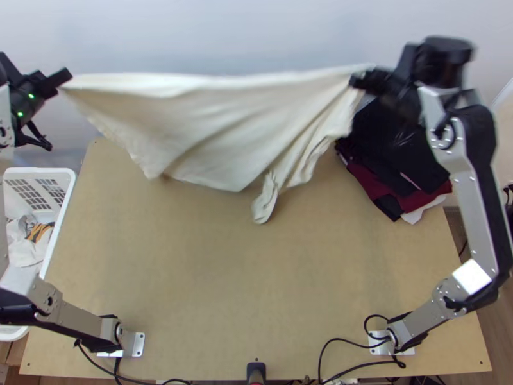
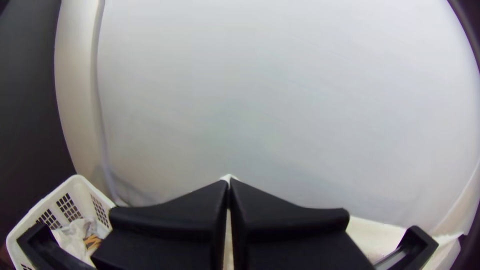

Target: Fold the t-shirt

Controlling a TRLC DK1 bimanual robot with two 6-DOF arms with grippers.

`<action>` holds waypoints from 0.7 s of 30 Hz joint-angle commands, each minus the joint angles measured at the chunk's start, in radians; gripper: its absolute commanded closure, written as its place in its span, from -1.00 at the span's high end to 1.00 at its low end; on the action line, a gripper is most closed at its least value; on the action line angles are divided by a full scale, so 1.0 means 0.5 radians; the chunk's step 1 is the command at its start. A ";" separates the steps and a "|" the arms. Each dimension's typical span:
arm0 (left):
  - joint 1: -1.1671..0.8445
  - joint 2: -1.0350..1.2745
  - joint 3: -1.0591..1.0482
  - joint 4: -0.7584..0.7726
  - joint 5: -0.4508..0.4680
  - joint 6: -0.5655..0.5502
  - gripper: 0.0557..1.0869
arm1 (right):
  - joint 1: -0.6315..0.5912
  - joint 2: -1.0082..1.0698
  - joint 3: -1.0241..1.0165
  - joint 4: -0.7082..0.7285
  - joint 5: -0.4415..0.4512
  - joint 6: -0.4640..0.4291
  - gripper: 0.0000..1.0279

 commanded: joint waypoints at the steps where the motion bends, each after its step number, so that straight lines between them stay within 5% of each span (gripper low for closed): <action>1: -0.002 -0.146 0.085 0.119 -0.090 0.027 -0.93 | -0.042 -0.182 0.061 0.189 0.023 -0.098 -0.94; 10: -0.005 -0.474 0.002 0.181 -0.112 0.036 -0.93 | -0.020 -0.581 -0.037 0.281 0.008 -0.337 -0.94; 21: -0.036 -1.220 -0.406 0.343 -0.066 0.104 -0.93 | 0.014 -1.412 -0.636 0.309 -0.035 -0.322 -0.94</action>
